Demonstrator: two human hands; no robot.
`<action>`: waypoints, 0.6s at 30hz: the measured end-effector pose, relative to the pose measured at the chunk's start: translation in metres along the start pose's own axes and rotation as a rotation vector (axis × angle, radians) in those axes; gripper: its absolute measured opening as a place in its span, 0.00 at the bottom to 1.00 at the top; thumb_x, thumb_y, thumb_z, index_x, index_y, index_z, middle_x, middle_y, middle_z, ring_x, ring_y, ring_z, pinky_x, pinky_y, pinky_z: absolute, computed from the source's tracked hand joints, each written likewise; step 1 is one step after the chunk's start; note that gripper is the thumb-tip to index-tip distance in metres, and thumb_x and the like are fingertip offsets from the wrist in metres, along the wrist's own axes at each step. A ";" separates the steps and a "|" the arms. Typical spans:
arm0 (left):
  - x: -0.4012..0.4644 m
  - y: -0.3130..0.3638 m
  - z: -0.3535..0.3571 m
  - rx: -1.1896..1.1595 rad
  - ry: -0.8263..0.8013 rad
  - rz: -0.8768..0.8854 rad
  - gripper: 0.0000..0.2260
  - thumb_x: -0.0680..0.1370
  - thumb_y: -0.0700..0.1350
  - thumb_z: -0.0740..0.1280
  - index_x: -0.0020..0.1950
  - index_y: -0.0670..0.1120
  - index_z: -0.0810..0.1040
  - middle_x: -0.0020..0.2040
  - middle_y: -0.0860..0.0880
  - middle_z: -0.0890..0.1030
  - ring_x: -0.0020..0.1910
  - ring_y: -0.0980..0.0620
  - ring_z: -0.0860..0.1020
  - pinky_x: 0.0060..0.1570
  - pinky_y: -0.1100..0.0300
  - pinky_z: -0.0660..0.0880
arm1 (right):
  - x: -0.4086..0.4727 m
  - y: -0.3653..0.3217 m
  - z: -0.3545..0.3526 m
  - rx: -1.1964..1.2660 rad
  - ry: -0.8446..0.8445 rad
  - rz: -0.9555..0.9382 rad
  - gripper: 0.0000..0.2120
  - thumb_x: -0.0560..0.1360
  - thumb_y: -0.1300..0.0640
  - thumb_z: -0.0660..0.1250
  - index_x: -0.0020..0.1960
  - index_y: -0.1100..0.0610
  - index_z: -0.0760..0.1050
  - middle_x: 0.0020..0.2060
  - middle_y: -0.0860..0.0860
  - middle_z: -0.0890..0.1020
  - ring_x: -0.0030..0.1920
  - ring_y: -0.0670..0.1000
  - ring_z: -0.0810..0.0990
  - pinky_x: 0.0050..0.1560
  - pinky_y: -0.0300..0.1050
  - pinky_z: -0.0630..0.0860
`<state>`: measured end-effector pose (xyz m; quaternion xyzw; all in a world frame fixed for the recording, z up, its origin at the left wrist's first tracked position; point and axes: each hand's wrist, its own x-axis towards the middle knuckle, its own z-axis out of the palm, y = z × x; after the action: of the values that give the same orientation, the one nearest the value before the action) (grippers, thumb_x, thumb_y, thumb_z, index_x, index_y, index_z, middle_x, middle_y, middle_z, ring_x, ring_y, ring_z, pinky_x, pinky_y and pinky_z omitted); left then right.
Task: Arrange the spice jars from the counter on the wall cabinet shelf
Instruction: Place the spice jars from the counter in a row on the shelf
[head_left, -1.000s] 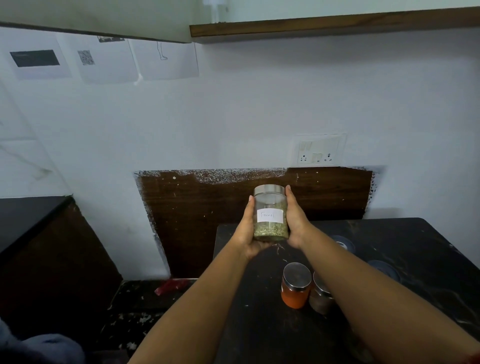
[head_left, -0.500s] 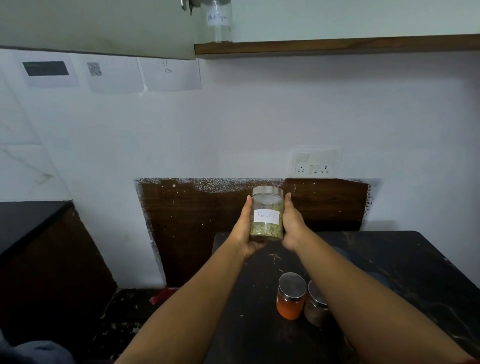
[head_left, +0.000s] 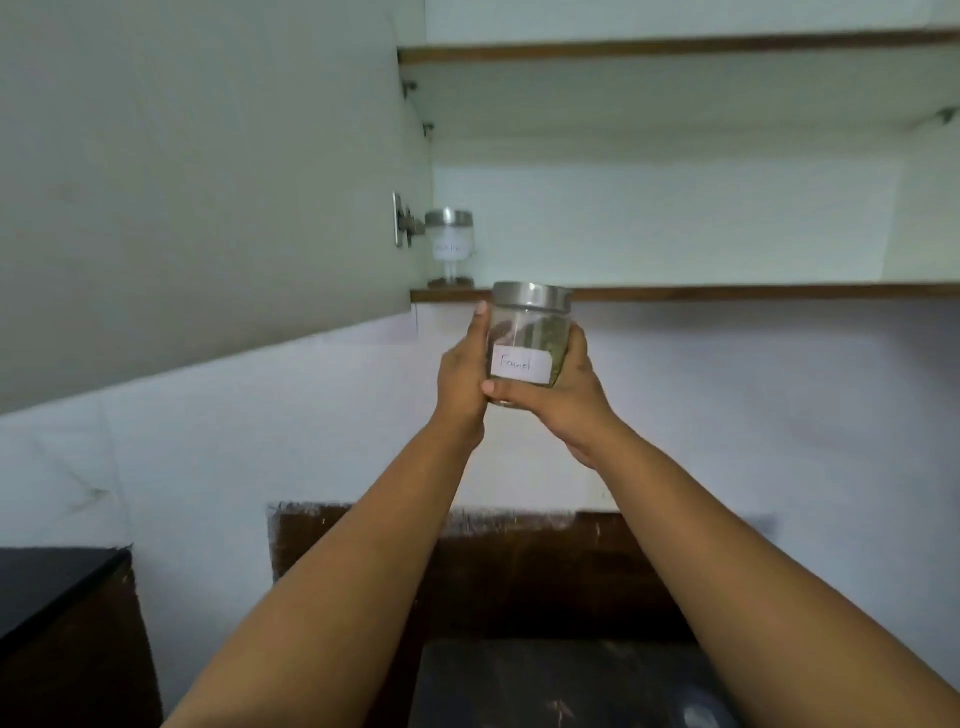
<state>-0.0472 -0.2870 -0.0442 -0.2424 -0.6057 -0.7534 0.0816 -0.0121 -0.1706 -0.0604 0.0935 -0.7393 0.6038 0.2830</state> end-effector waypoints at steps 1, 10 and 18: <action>0.012 0.020 0.003 0.009 0.016 0.053 0.23 0.80 0.63 0.57 0.58 0.49 0.82 0.52 0.48 0.85 0.52 0.48 0.83 0.51 0.53 0.81 | 0.013 -0.017 -0.003 -0.007 0.009 -0.064 0.55 0.49 0.47 0.85 0.69 0.42 0.60 0.59 0.47 0.76 0.59 0.49 0.78 0.55 0.52 0.81; 0.110 0.025 -0.019 1.242 0.112 0.431 0.18 0.83 0.51 0.53 0.68 0.43 0.71 0.62 0.40 0.77 0.60 0.41 0.75 0.58 0.50 0.72 | 0.125 -0.061 -0.020 -0.252 0.082 -0.245 0.54 0.58 0.46 0.83 0.74 0.50 0.54 0.61 0.49 0.73 0.59 0.50 0.76 0.57 0.46 0.77; 0.145 -0.002 -0.035 1.634 0.185 0.543 0.24 0.78 0.65 0.57 0.61 0.49 0.77 0.58 0.49 0.78 0.57 0.50 0.74 0.55 0.57 0.70 | 0.207 -0.046 -0.030 -0.644 -0.122 0.174 0.51 0.60 0.43 0.81 0.72 0.60 0.57 0.66 0.55 0.71 0.64 0.56 0.72 0.63 0.51 0.72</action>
<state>-0.1833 -0.2954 0.0159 -0.1819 -0.8694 -0.0529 0.4563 -0.1508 -0.1115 0.0919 -0.0282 -0.9129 0.3543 0.2008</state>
